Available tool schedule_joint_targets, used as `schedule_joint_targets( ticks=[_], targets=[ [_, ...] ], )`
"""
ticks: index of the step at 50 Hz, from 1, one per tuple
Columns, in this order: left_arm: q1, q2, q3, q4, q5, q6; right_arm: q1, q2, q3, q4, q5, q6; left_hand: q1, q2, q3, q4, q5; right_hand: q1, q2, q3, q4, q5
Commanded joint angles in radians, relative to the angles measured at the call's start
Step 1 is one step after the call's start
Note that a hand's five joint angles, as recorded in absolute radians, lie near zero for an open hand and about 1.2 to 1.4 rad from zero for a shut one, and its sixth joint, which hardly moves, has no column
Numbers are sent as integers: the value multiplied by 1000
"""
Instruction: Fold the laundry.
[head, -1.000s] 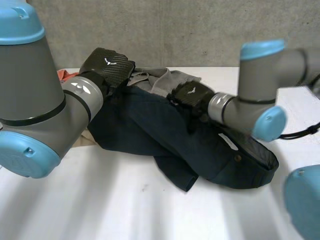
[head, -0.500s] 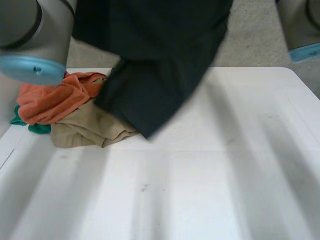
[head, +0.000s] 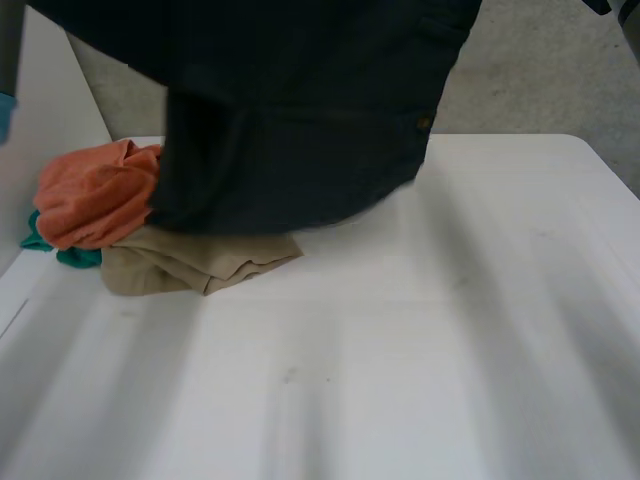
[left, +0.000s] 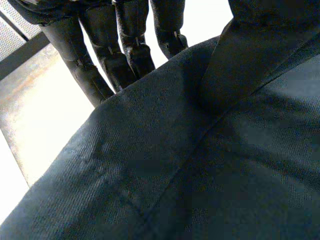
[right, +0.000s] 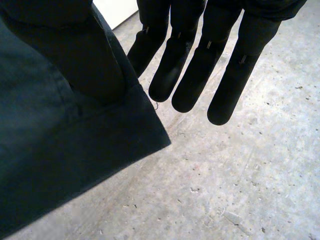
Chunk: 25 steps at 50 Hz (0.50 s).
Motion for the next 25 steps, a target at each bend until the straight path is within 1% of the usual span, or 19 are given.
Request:
schedule_joint_targets(
  ticks=[1,8,9,12,13,16,17,20,21,24,25],
  targets=[
    [41,-103,106,-94,52,-14,15,12,2,26,32,4,237,197,201,193,240,290,222,207,203,226],
    [71,-276,146,-113,93,-33,36,93,33,26,72,4,237,197,201,193,240,290,222,207,203,226],
    [77,-326,151,-107,113,-37,39,121,42,26,87,1,237,197,201,193,240,290,222,207,203,226],
    [84,-400,160,-94,144,-49,42,176,51,25,119,-2,237,197,201,193,240,290,222,207,203,226],
    [84,-455,166,-85,162,-57,47,220,54,23,144,-6,237,197,201,193,240,290,222,207,203,226],
    [82,-537,178,-79,181,-68,53,292,56,20,179,-15,237,197,201,193,240,290,222,207,203,226],
    [81,-595,192,-77,188,-74,61,340,57,14,200,-28,237,197,201,193,240,290,222,207,203,226],
    [76,-681,221,-74,188,-83,71,400,53,-7,231,-59,231,191,196,187,235,290,222,207,203,226],
    [74,-737,256,-70,182,-86,73,438,47,-41,253,-76,2,-38,-34,-42,5,290,222,207,203,226],
    [76,-814,330,-74,161,-85,75,492,38,-122,290,-96,-425,-465,-461,-469,-422,290,222,207,203,226],
    [76,-854,385,-85,124,-82,79,524,33,-197,308,-96,-766,-806,-802,-811,-763,-164,-232,-247,-251,-228]
  ],
)
